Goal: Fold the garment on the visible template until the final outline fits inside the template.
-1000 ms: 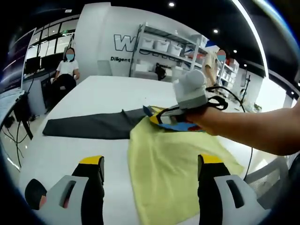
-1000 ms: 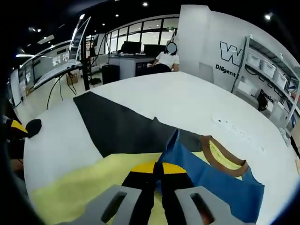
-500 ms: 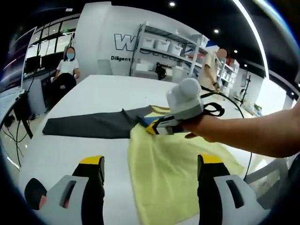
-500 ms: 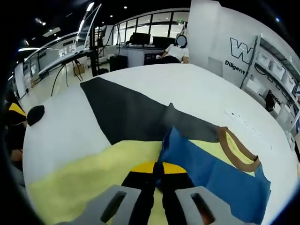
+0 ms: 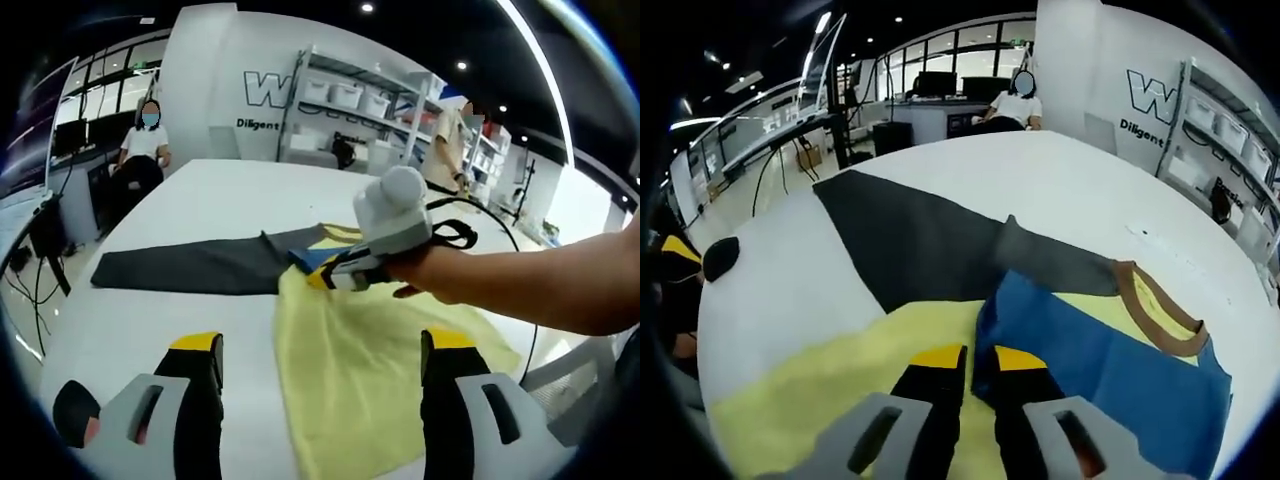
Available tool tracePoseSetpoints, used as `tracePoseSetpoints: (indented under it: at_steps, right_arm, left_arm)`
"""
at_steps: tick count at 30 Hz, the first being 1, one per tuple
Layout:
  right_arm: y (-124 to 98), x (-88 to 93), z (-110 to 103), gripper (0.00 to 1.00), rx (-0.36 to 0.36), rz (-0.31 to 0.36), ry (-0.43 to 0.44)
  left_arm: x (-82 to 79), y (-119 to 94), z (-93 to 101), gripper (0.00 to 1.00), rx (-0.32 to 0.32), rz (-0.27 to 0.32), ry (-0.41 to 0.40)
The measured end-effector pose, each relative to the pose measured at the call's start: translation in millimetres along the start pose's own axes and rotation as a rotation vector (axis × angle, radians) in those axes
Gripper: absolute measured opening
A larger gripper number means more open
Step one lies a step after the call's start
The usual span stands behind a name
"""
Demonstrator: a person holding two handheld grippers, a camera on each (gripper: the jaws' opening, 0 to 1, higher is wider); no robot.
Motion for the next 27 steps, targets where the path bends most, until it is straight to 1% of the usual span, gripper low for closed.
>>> tracePoseSetpoints:
  at_steps: [6,10,13,14,17,20,21,23,24,27]
  right_arm:
    - [-1,-0.6,-2,0.07,-0.010,0.004,0.005]
    - [-6,-4.6,-4,0.04,-0.022,0.022,0.016]
    - [-5,-4.3,-6,0.05,-0.032,0.019,0.017]
    - [-3,-2.4,-7,0.06,-0.046,0.012,0.033]
    - [-2,-1.8,-8,0.06,-0.050,0.018,0.040]
    - [-4,-5.2,-7,0.03,-0.046,0.031,0.045]
    - [-4,-4.8,-8,0.03,-0.057,0.027,0.059]
    - [-1,-1.0,-11,0.03,-0.066,0.008,0.043]
    - [-1,-1.5,-12,0.04,-0.066,0.020,0.040]
    - [0,-1.8,-14,0.03,-0.073,0.017,0.048]
  left_arm:
    - [-0.2,0,-0.1,0.76,-0.001,-0.001,0.000]
    - [-0.2,0,0.0,0.76,-0.001,-0.003,0.002]
    - [-0.2,0,0.3,0.76,0.000,-0.003,0.004]
    - [0.0,0,0.5,0.76,0.001,-0.005,0.005]
    - [0.1,0,0.5,0.76,0.000,-0.005,0.005]
    - [0.1,0,0.0,0.75,-0.001,-0.006,0.003]
    - [0.0,0,0.1,0.75,0.000,-0.005,0.004]
    - [0.2,0,0.4,0.75,0.001,-0.007,0.007]
    - [0.2,1,0.5,0.75,0.002,-0.008,0.006]
    - [0.3,0,0.3,0.75,0.001,-0.008,0.007]
Point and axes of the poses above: the point that each gripper's makers call its tool centre point, and the gripper's own axes: y roughly forward along the fingers, z roughly to its right, x roughly out of its underside, the point moved 8 cm from there along -y, roughly backward along the fingers, and after that the axes turned 2 degrees about -x, right-handed, at the moved point
